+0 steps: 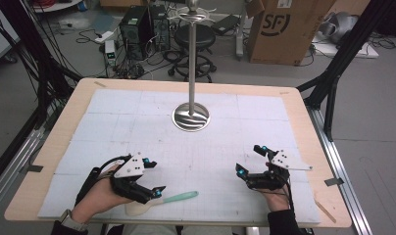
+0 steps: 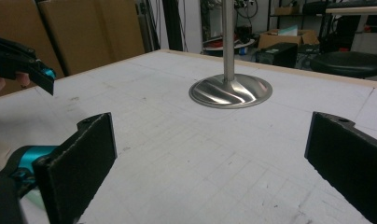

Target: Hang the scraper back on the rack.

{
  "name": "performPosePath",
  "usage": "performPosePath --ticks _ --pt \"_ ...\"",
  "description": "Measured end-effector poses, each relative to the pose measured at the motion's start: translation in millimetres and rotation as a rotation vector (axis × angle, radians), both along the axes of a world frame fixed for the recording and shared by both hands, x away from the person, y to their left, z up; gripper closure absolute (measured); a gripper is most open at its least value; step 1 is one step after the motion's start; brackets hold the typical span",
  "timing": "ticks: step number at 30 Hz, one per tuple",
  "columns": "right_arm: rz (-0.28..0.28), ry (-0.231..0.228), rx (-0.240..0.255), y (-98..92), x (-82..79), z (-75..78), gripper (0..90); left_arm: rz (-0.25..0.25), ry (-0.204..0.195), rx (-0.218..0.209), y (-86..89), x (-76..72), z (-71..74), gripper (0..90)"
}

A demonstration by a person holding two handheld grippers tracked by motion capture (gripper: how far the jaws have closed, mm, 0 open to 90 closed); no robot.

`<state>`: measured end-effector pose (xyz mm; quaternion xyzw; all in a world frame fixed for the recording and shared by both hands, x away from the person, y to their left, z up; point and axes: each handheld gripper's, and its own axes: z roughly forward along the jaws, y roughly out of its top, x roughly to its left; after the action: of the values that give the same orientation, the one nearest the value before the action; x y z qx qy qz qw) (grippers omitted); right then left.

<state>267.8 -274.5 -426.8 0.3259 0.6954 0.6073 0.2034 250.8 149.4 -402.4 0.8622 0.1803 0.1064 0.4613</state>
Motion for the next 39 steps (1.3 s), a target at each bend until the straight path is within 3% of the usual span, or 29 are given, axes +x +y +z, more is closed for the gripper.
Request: performPosePath --ticks 9,11,16,20,26,28,31,36,39 --pt "-0.003 0.002 0.003 -1.3 -2.0 0.7 0.8 -0.084 0.048 0.100 -13.2 5.1 3.8 23.4" --pt "0.003 0.006 0.001 -1.0 -1.6 0.2 0.8 -0.108 0.038 0.132 -15.7 7.2 5.0 25.1" --pt "0.005 0.002 -0.004 -0.4 -2.8 0.8 0.8 -0.152 0.120 0.175 -21.9 14.8 8.8 25.1" --pt "0.007 0.018 -0.002 -1.2 -3.5 0.0 0.8 -0.194 0.151 0.275 -32.0 15.6 7.3 26.2" --pt "0.012 0.016 -0.007 -1.8 -6.1 0.1 0.8 -0.212 0.189 0.422 -47.6 13.6 1.1 34.7" --pt "0.007 0.016 -0.003 -2.7 -5.9 0.3 0.8 -0.214 0.207 0.454 -49.7 13.5 -0.9 39.3" --pt "0.003 0.017 -0.002 -3.3 -5.9 0.1 0.8 -0.213 0.237 0.489 -50.5 14.2 -2.3 45.2" --pt "0.002 0.017 0.002 -3.7 -5.4 0.0 0.8 -0.242 0.258 0.506 -51.5 10.7 -2.0 54.1" --pt "0.003 0.017 0.001 -3.3 -5.5 0.0 0.8 -0.245 0.281 0.547 -51.2 8.4 -3.8 59.4"
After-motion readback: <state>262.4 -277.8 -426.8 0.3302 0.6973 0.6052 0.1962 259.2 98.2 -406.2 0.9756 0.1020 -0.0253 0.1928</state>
